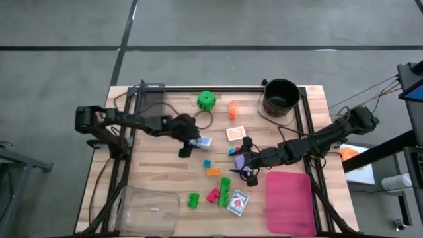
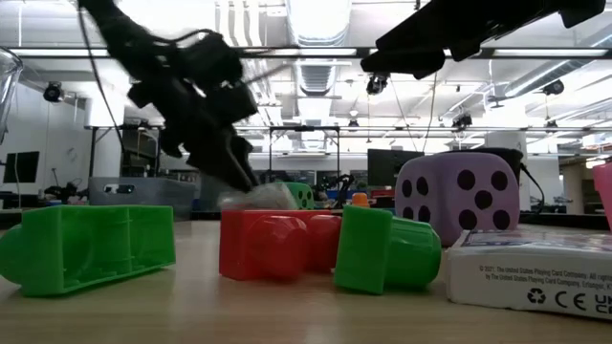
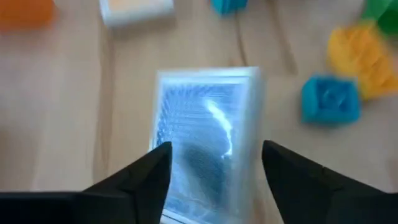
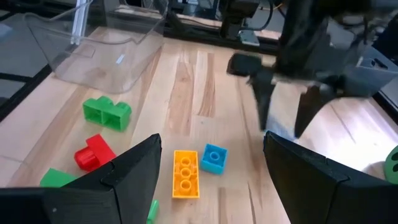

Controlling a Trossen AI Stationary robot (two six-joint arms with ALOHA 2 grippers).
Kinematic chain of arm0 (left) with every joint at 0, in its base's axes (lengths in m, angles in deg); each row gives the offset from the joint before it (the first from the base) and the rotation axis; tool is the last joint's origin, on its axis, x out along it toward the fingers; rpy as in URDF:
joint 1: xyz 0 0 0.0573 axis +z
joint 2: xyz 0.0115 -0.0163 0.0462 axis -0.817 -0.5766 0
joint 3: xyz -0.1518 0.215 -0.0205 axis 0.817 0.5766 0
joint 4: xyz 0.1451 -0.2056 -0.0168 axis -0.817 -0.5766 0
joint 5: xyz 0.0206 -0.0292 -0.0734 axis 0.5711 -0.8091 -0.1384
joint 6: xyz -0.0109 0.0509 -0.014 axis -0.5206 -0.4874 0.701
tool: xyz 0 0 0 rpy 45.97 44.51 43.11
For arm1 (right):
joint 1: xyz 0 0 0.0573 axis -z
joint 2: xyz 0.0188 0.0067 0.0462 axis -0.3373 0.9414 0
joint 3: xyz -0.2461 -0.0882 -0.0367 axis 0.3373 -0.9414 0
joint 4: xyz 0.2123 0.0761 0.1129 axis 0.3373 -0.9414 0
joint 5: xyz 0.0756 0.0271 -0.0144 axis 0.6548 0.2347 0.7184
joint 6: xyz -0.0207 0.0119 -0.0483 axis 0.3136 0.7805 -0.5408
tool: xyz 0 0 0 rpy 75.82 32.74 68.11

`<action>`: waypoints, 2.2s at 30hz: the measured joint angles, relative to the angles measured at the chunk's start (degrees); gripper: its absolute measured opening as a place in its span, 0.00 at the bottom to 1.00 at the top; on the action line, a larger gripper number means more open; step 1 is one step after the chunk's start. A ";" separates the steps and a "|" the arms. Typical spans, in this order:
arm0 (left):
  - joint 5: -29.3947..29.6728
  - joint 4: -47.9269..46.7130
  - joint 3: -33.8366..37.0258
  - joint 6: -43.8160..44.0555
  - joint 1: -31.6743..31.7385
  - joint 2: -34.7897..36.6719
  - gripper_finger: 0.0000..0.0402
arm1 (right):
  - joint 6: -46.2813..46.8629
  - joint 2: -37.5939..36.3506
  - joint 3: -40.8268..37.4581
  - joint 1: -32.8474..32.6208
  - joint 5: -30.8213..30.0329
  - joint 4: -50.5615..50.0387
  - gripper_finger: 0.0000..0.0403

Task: Pick & Place Toys
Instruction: Put the blue deck of cards into the black bin

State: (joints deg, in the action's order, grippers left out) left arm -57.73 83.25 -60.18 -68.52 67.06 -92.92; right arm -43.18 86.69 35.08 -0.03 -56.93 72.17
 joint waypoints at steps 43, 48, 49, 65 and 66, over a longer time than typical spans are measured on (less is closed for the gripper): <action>9.19 -1.51 -7.26 -1.72 -0.17 -5.76 0.95 | -0.31 0.98 0.00 0.00 0.02 0.92 0.70; 8.89 -8.85 -11.55 -3.09 -1.11 -9.61 0.99 | -0.18 0.98 0.00 0.01 0.02 0.33 0.70; 8.77 -9.57 -12.04 -3.35 -1.45 -9.88 0.99 | -0.13 0.98 0.02 0.00 0.02 0.32 0.70; 9.08 -18.05 -16.32 -8.83 -3.10 -12.78 1.00 | 0.08 0.98 0.02 0.02 0.04 0.29 0.70; 9.36 -18.28 -16.70 -8.94 -3.08 -13.29 1.00 | 0.13 0.98 0.02 0.01 0.04 0.27 0.70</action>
State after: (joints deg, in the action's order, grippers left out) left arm -48.37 64.97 -76.88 -77.46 63.98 -106.21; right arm -43.05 87.67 35.10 -0.03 -56.89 72.44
